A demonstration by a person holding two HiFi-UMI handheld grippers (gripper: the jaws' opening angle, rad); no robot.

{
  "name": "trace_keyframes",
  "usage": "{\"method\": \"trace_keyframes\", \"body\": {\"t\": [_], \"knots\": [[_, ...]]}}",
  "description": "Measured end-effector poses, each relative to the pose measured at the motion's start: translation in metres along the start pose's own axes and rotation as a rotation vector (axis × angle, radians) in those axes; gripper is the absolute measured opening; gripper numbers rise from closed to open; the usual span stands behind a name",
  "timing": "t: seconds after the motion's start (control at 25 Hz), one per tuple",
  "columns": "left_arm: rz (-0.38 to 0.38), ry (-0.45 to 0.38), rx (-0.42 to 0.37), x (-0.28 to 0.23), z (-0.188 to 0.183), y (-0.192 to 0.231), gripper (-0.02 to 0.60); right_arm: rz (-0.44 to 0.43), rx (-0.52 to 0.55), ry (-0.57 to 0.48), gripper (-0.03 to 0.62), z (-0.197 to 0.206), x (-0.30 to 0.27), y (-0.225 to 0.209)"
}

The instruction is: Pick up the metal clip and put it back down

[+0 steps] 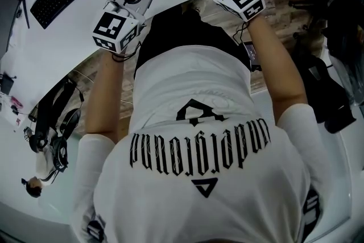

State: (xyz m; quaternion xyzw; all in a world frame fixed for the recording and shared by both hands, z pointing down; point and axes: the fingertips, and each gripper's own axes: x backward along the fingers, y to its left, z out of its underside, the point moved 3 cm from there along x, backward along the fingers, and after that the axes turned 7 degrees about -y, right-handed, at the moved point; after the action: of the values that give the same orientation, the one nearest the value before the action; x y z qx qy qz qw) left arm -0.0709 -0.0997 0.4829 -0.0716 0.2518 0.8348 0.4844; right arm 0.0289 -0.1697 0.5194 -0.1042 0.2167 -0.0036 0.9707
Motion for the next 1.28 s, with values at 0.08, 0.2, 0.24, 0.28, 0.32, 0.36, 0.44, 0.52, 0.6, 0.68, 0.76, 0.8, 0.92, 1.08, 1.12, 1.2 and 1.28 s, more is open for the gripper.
{"method": "trace_keyframes", "body": {"t": [0.08, 0.2, 0.24, 0.28, 0.32, 0.36, 0.44, 0.52, 0.6, 0.68, 0.76, 0.8, 0.92, 1.08, 1.12, 1.2, 1.28], "knots": [[-0.001, 0.002, 0.001, -0.002, 0.0, 0.0, 0.015, -0.004, 0.0, 0.008, 0.028, 0.006, 0.0, -0.003], [-0.003, 0.006, 0.004, -0.006, 0.002, 0.002, 0.015, -0.013, -0.013, 0.01, 0.028, 0.01, -0.003, -0.007], [-0.003, 0.007, 0.007, -0.007, 0.003, 0.004, 0.015, -0.016, -0.016, 0.013, 0.028, 0.011, -0.005, -0.008], [-0.003, 0.008, 0.011, -0.008, 0.004, 0.006, 0.015, -0.02, -0.017, 0.017, 0.028, 0.014, -0.007, -0.01], [-0.004, 0.01, 0.015, -0.009, 0.005, 0.008, 0.015, -0.023, -0.018, 0.023, 0.028, 0.016, -0.009, -0.011], [-0.004, 0.012, 0.019, -0.009, 0.006, 0.009, 0.015, -0.026, -0.019, 0.028, 0.028, 0.018, -0.01, -0.012], [-0.006, 0.017, 0.027, -0.011, 0.008, 0.011, 0.015, -0.03, -0.018, 0.04, 0.028, 0.023, -0.011, -0.015], [-0.008, 0.02, 0.031, -0.013, 0.008, 0.012, 0.015, -0.037, -0.017, 0.049, 0.028, 0.026, -0.012, -0.018], [-0.007, 0.021, 0.033, -0.015, 0.008, 0.012, 0.015, -0.043, -0.014, 0.055, 0.028, 0.027, -0.012, -0.02], [-0.005, 0.022, 0.034, -0.017, 0.008, 0.012, 0.015, -0.047, -0.013, 0.056, 0.028, 0.028, -0.013, -0.022], [-0.007, 0.023, 0.037, -0.019, 0.008, 0.014, 0.015, -0.047, -0.012, 0.059, 0.028, 0.029, -0.016, -0.024], [-0.008, 0.022, 0.039, -0.019, 0.008, 0.015, 0.015, -0.046, -0.011, 0.061, 0.029, 0.03, -0.017, -0.026], [-0.011, 0.021, 0.039, -0.021, 0.007, 0.017, 0.015, -0.038, -0.006, 0.068, 0.029, 0.031, -0.02, -0.031], [-0.008, 0.023, 0.038, -0.022, 0.006, 0.016, 0.015, -0.027, 0.003, 0.074, 0.029, 0.032, -0.02, -0.033], [-0.008, 0.023, 0.038, -0.021, 0.006, 0.016, 0.015, -0.025, 0.005, 0.075, 0.029, 0.032, -0.021, -0.034], [-0.009, 0.022, 0.038, -0.021, 0.006, 0.016, 0.015, -0.021, 0.008, 0.076, 0.029, 0.031, -0.021, -0.035], [-0.01, 0.02, 0.038, -0.02, 0.005, 0.016, 0.015, -0.014, 0.011, 0.08, 0.029, 0.032, -0.02, -0.036]]}}
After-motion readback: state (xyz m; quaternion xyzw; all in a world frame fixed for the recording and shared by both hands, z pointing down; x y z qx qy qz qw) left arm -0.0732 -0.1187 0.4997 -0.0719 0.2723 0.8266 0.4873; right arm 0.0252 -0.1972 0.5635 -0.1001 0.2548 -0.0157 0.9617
